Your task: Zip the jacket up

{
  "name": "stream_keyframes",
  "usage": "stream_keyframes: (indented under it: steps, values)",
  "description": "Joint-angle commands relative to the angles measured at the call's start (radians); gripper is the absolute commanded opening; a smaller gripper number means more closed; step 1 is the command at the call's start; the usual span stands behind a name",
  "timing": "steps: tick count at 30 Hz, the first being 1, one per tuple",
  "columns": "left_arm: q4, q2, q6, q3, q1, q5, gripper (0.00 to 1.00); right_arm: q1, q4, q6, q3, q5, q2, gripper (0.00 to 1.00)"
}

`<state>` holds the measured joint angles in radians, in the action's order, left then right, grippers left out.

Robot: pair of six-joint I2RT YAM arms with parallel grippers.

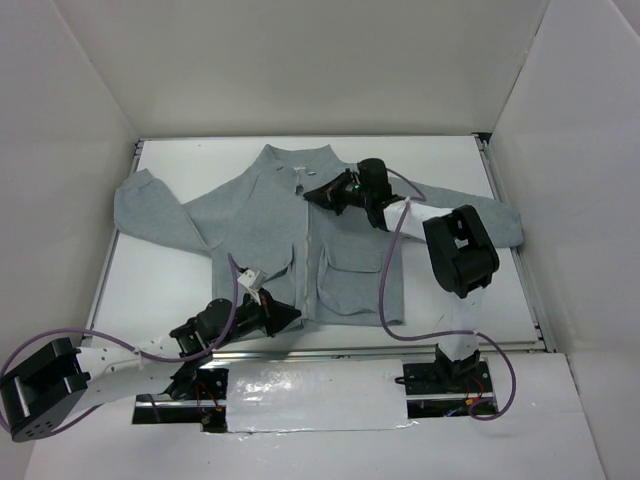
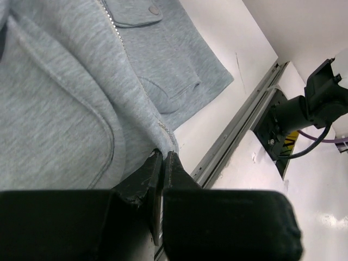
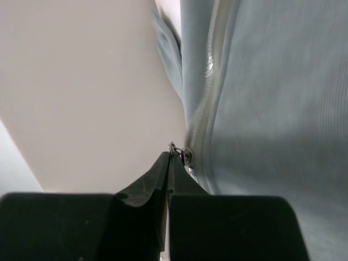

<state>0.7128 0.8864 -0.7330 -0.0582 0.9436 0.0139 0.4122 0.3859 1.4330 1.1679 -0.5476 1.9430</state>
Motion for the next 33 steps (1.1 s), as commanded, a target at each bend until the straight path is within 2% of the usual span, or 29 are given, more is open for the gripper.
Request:
stream_keyframes:
  steps: [1,4,5,10,16,19,23,28,33]
  values:
    - [-0.001,-0.006,0.000,0.024,0.023,-0.078,0.00,-0.058,0.001,-0.031,0.128,0.077,0.034,0.00]
    - [0.039,0.019,-0.019,0.031,0.024,-0.094,0.00,-0.064,-0.014,-0.065,0.151,0.128,0.034,0.00]
    - [0.053,0.041,-0.020,0.032,0.024,-0.112,0.00,-0.065,-0.095,-0.083,0.221,0.132,0.048,0.00]
    - [0.070,0.085,-0.026,0.026,0.038,-0.121,0.00,-0.093,-0.117,-0.094,0.370,0.106,0.163,0.00]
    - [-0.001,0.028,-0.020,0.021,0.057,-0.075,0.00,-0.145,-0.229,-0.103,0.692,0.115,0.332,0.00]
    - [-0.033,0.017,-0.020,0.018,0.060,-0.055,0.00,-0.168,-0.284,-0.112,0.947,0.115,0.439,0.00]
    - [-0.030,0.028,-0.031,0.023,0.067,-0.049,0.00,-0.196,-0.286,-0.111,1.123,0.127,0.546,0.00]
    - [-0.032,0.060,-0.048,0.031,0.075,-0.035,0.00,-0.222,-0.171,-0.120,1.176,0.124,0.590,0.00]
    - [-0.032,0.107,-0.054,0.037,0.078,-0.025,0.00,-0.228,-0.165,-0.221,1.222,0.159,0.573,0.00]
